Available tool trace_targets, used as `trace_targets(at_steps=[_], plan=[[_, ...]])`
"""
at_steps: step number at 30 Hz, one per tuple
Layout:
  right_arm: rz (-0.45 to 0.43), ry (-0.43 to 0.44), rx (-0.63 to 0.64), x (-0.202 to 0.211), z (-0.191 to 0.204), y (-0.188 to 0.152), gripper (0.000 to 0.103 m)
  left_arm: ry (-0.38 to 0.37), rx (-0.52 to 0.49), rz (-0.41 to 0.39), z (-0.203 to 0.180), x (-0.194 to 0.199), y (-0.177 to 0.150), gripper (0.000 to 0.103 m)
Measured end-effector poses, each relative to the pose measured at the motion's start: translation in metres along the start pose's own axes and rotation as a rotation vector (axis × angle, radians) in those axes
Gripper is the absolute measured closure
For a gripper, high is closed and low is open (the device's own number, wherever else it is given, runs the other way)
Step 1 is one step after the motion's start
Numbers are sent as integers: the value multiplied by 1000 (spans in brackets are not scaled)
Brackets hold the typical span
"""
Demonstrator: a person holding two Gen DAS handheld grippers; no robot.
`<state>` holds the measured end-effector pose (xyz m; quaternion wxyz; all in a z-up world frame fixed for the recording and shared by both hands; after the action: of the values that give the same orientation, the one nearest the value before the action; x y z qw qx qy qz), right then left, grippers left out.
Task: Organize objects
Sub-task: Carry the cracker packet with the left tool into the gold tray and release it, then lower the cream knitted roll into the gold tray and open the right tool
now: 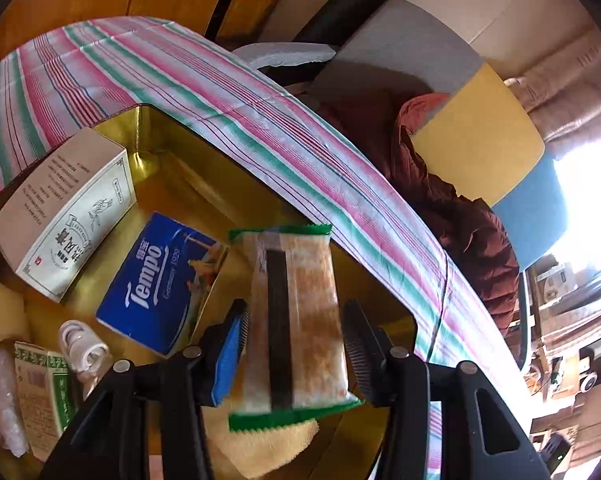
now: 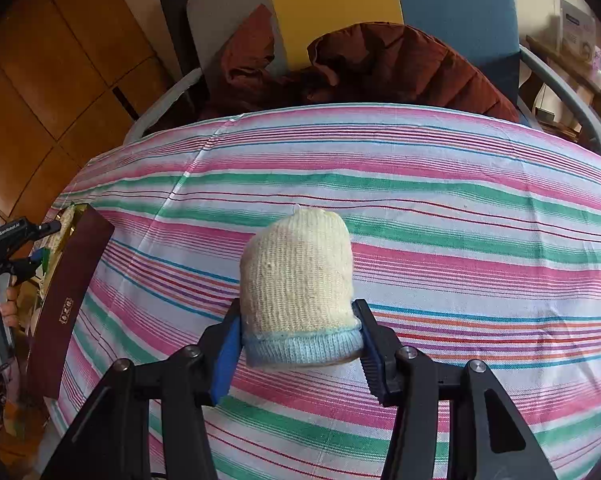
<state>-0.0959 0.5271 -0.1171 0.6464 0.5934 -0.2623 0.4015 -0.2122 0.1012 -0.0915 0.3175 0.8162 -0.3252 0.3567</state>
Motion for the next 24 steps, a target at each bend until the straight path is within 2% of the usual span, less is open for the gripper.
trace_targets(at_steps=[3, 7, 9, 11, 14, 18, 21, 24], plan=[[-3, 1, 13, -1, 3, 1, 50, -71, 30, 25, 2, 0, -1, 41], [-15, 3, 28, -1, 6, 2, 50, -198, -5, 107, -3, -5, -19, 40], [-27, 3, 38, 1, 8, 2, 50, -181, -30, 110, -2, -5, -26, 40], [-44, -1, 51, 4, 11, 3, 50, -145, -32, 66, 4, 1, -29, 40], [-74, 7, 74, 8, 15, 6, 50, -136, -56, 3, 12, 19, -35, 40], [-66, -9, 101, 6, 22, 7, 50, -87, -167, -96, 17, 46, -46, 40], [-67, -29, 127, 5, 26, 7, 50, -80, -254, -126, 20, 60, -52, 40], [-66, -10, 131, 7, 33, 10, 51, -78, -318, -159, 24, 74, -58, 40]])
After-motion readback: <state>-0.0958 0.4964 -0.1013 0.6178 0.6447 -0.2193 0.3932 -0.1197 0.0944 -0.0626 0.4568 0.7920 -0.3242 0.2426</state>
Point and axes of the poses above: each gripper's, at about its wrist camera, not at the fingertips, and x roughly against the way its jaws point, z to its left, y to its top, the point moved 4 cm from there along -x, roughly the way its jaws point, and after that the axes turned 12 degrees about x, right-handed, at the moved point
